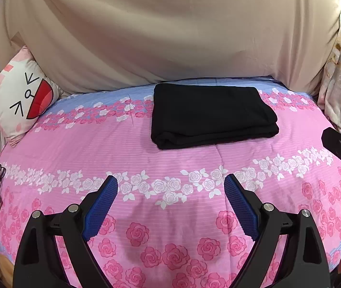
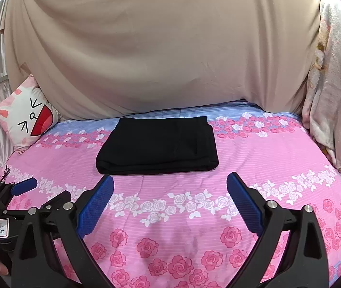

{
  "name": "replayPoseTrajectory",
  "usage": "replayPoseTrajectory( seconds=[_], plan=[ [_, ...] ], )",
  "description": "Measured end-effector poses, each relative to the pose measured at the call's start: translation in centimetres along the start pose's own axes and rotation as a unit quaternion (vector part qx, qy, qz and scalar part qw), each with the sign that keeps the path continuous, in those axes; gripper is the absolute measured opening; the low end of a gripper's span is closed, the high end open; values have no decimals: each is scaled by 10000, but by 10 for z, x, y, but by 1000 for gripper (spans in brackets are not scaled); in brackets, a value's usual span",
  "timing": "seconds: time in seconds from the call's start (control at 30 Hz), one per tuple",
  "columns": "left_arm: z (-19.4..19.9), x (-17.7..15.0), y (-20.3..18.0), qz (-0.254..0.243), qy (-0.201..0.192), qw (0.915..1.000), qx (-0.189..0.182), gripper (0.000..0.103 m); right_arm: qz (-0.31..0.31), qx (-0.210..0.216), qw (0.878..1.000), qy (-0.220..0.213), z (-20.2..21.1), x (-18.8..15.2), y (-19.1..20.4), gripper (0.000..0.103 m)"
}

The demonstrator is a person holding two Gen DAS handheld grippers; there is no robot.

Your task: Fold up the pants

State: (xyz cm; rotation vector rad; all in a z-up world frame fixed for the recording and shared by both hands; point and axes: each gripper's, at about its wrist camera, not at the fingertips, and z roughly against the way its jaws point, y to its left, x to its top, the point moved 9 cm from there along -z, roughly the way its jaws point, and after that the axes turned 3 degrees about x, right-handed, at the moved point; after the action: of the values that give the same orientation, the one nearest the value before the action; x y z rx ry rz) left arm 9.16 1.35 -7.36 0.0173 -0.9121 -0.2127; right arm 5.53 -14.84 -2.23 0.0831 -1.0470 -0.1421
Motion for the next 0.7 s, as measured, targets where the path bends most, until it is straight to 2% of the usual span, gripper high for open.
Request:
replayPoseTrajectory(
  seconds=[0.7],
  plan=[
    [-2, -2, 3, 18, 39, 10000, 18, 88, 47, -27, 10000, 53, -2, -5, -1, 93]
  ],
)
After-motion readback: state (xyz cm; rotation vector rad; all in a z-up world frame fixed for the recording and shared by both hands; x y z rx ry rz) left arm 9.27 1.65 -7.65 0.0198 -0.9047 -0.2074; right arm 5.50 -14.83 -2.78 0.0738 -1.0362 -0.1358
